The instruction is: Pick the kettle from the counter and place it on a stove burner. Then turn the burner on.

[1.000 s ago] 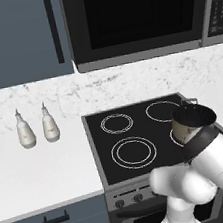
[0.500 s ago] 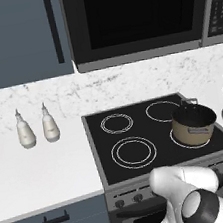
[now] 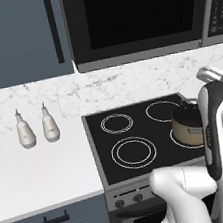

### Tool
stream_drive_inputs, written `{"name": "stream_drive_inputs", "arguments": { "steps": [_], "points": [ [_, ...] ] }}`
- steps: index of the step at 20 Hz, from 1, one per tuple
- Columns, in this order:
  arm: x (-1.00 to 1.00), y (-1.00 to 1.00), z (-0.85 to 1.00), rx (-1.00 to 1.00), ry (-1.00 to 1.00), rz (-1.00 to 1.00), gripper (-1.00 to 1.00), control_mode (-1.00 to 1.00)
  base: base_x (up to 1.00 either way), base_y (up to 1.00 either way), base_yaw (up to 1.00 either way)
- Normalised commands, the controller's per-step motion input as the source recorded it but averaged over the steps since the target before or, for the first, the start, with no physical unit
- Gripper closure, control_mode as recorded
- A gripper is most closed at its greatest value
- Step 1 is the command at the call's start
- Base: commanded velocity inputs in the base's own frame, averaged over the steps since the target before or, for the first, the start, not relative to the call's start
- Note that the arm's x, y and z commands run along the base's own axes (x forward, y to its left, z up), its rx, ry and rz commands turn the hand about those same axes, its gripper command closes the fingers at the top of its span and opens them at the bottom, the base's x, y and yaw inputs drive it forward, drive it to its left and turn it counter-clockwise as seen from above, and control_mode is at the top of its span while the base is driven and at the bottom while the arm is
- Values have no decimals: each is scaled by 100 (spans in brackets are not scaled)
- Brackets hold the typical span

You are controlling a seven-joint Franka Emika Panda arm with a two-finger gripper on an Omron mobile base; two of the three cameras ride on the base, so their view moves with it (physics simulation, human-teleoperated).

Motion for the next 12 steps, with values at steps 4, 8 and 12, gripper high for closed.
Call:
{"name": "stream_drive_inputs", "arguments": {
  "steps": [4,8,12],
  "points": [
    [-4,100,15,-9,0,13,100,-100,0,0,0],
    [0,100,-3,-3,0,23,100,-100,0,0,0],
    [-1,100,-13,-1,-2,22,100,-100,0,0,0]
  ]
}}
